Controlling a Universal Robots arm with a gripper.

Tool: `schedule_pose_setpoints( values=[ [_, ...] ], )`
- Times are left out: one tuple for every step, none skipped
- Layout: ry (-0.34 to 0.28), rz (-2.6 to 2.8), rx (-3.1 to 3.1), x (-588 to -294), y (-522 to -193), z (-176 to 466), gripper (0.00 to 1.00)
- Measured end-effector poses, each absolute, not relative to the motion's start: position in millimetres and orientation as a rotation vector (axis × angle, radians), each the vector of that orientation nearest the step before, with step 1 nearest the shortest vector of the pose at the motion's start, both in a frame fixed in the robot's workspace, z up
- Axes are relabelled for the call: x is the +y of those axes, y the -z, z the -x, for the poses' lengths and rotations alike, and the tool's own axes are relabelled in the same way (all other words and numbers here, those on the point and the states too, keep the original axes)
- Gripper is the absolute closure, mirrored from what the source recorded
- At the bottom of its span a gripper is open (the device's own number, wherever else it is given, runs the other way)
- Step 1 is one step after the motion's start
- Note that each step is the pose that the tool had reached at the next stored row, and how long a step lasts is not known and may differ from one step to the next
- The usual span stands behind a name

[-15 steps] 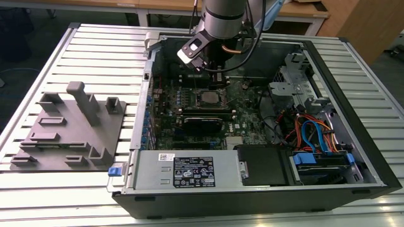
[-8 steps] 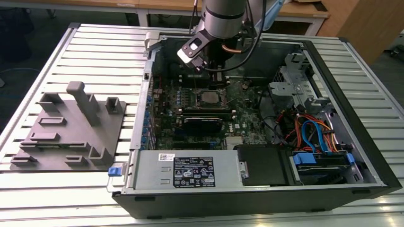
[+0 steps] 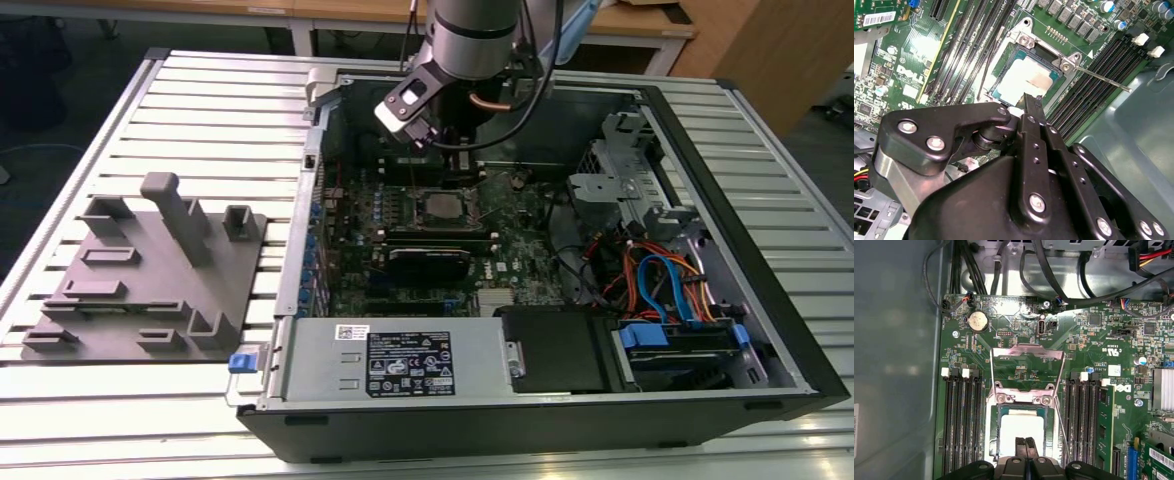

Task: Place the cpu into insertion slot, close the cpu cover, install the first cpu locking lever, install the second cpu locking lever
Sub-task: 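Close the cpu cover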

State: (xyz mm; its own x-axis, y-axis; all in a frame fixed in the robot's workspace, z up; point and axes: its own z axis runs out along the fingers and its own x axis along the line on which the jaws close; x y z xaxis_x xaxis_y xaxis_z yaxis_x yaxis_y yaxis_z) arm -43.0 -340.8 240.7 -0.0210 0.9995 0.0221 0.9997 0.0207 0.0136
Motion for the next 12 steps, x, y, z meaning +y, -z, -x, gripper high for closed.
schedule_pose_setpoints(
  values=[
    [0.040, 2.194, -2.240, -340.8, -240.8, 43.0, 0.90],
    [0.039, 2.194, -2.240, -340.8, -241.1, 43.0, 0.90],
    [0.039, 2.194, -2.240, -340.8, -241.3, 43.0, 0.90],
    [0.039, 2.194, -2.240, -340.8, -241.6, 43.0, 0.90],
    [0.039, 2.194, -2.240, -340.8, -241.8, 43.0, 0.90],
    [0.038, 2.194, -2.240, -340.8, -242.0, 43.0, 0.90],
    [0.038, 2.194, -2.240, -340.8, -242.2, 43.0, 0.90],
    [0.038, 2.194, -2.240, -340.8, -242.5, 43.0, 0.90],
    [0.038, 2.194, -2.241, -340.8, -242.8, 43.0, 0.90],
    [0.038, 2.194, -2.241, -340.8, -243.2, 43.0, 0.90],
    [0.038, 2.194, -2.240, -340.8, -243.4, 43.0, 0.90],
    [0.038, 2.194, -2.241, -340.8, -243.9, 43.0, 0.90]
  ],
)
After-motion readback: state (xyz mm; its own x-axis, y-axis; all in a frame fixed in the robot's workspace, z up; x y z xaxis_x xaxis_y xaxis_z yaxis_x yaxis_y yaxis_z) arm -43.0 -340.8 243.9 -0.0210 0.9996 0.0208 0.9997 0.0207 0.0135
